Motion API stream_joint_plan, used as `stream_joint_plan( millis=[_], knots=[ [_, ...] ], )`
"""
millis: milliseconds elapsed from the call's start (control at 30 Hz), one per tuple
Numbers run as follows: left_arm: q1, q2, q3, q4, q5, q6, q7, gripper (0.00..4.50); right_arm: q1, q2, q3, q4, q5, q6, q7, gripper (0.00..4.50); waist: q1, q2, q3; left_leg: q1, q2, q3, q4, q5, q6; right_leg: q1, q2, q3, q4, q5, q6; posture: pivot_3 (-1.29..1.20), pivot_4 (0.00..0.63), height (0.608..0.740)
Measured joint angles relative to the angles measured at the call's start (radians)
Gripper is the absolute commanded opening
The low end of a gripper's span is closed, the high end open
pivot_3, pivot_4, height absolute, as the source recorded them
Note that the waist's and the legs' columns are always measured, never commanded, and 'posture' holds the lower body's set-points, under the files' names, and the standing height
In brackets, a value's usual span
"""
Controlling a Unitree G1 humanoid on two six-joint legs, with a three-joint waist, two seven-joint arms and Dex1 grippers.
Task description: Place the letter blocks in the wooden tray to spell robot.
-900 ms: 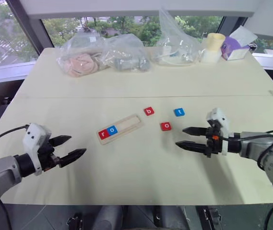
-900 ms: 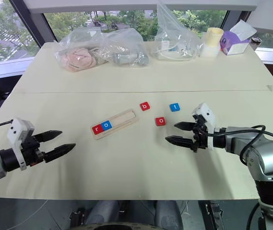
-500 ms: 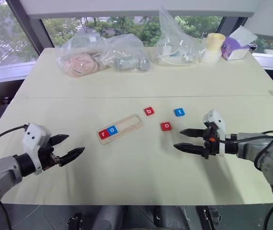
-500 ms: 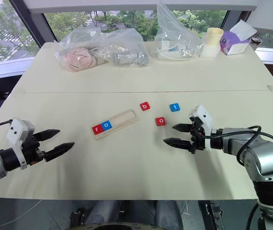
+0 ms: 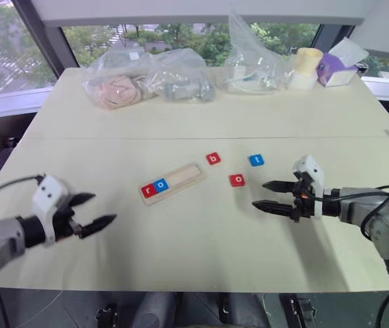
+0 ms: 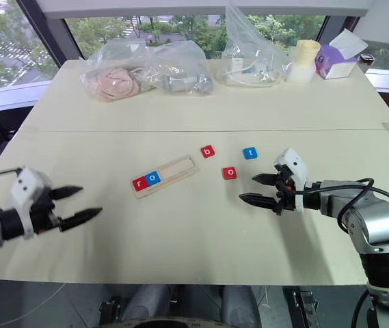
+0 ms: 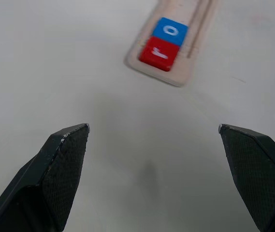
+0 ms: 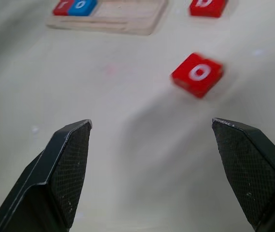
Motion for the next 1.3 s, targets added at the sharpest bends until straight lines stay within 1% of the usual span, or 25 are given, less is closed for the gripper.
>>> stream_joint_plan(
  millis=[33,100,233,300,467,600,733,967,1067,1100,1133,1300],
  knots=[
    [-0.025,0.004,-0.017,0.008,0.006,-0.007,-0.006,4.50,-0.001,0.000,0.005,-0.007,-0.003,0.002,-0.001,4.06,0.000,0.000,0.000,0.000,0.000,0.000,0.000,0.000,0.000,0.000,0.000,0.000,0.000,0.000,0.000,0.00,0.150,0.740],
    [-0.083,0.001,-0.093,0.018,0.025,-0.024,-0.022,4.50,-0.001,0.013,0.020,-0.058,0.007,0.024,-0.016,4.06,-0.002,0.000,0.000,0.000,0.000,0.002,-0.001,0.000,0.001,-0.001,-0.001,0.001,-0.001,0.001,0.002,0.00,0.150,0.740],
    [-0.173,-0.049,-0.259,0.077,0.083,-0.080,-0.051,4.50,0.012,0.058,0.044,-0.229,0.070,0.099,-0.065,4.06,-0.004,0.000,0.000,-0.001,0.000,0.003,-0.002,-0.001,0.001,-0.002,0.000,0.002,0.000,0.002,0.005,0.00,0.150,0.740],
    [-0.228,-0.073,-0.335,0.143,0.131,-0.123,-0.069,4.50,0.032,0.079,0.053,-0.302,0.102,0.141,-0.104,4.06,-0.002,0.000,0.000,-0.001,0.000,0.003,-0.001,-0.001,0.001,-0.002,0.000,0.002,0.000,0.002,0.005,0.00,0.150,0.740],
    [-0.364,-0.136,-0.453,0.322,0.234,-0.246,-0.112,4.50,0.062,0.123,0.061,-0.414,0.166,0.209,-0.197,4.06,0.000,-0.001,0.000,-0.001,0.000,0.002,0.000,-0.001,0.001,-0.001,0.000,0.002,0.000,0.002,0.005,0.00,0.150,0.740],
    [-0.428,-0.195,-0.502,0.444,0.300,-0.345,-0.126,4.50,0.088,0.127,0.056,-0.427,0.174,0.219,-0.252,4.06,-0.002,-0.002,0.000,-0.001,0.000,0.003,0.000,-0.001,0.001,-0.001,0.000,0.002,0.000,0.004,0.008,0.00,0.150,0.740],
    [-0.458,-0.241,-0.532,0.496,0.334,-0.396,-0.146,4.50,0.105,0.127,0.031,-0.427,0.177,0.218,-0.287,4.06,-0.003,-0.002,0.000,0.000,0.000,0.003,0.000,-0.001,0.001,-0.001,0.000,0.002,0.000,0.004,0.008,0.00,0.150,0.740],
    [-0.469,-0.258,-0.553,0.517,0.383,-0.448,-0.147,4.50,0.118,0.126,0.028,-0.427,0.179,0.208,-0.308,4.06,-0.001,-0.002,-0.001,0.001,0.000,0.002,0.001,-0.001,0.001,0.001,0.000,0.002,0.000,0.004,0.008,0.00,0.150,0.740],
    [-0.466,-0.261,-0.560,0.514,0.397,-0.456,-0.147,3.67,0.118,0.126,0.027,-0.427,0.178,0.204,-0.314,4.14,-0.001,-0.001,-0.004,0.002,0.000,0.002,0.001,-0.001,0.001,0.002,0.000,0.001,0.000,0.004,0.009,0.00,0.150,0.740],
    [-0.459,-0.265,-0.560,0.513,0.397,-0.456,-0.145,3.25,0.118,0.126,0.026,-0.427,0.178,0.202,-0.315,4.14,-0.001,0.000,-0.006,0.002,0.000,0.002,0.001,-0.001,0.001,0.002,0.000,0.001,0.000,0.004,0.009,0.00,0.150,0.740],
    [-0.456,-0.269,-0.560,0.513,0.397,-0.456,-0.141,3.13,0.118,0.126,0.026,-0.427,0.178,0.201,-0.316,4.14,-0.001,0.000,-0.007,0.003,0.000,0.002,0.001,-0.001,0.001,0.003,0.000,0.001,0.000,0.004,0.009,0.00,0.150,0.740],
    [-0.459,-0.276,-0.559,0.518,0.397,-0.450,-0.139,3.14,0.118,0.116,0.022,-0.424,0.178,0.197,-0.313,4.14,-0.001,0.000,-0.012,0.003,0.000,0.002,0.001,-0.001,0.001,0.004,0.000,0.001,0.000,0.004,0.009,0.00,0.150,0.740]
  ],
)
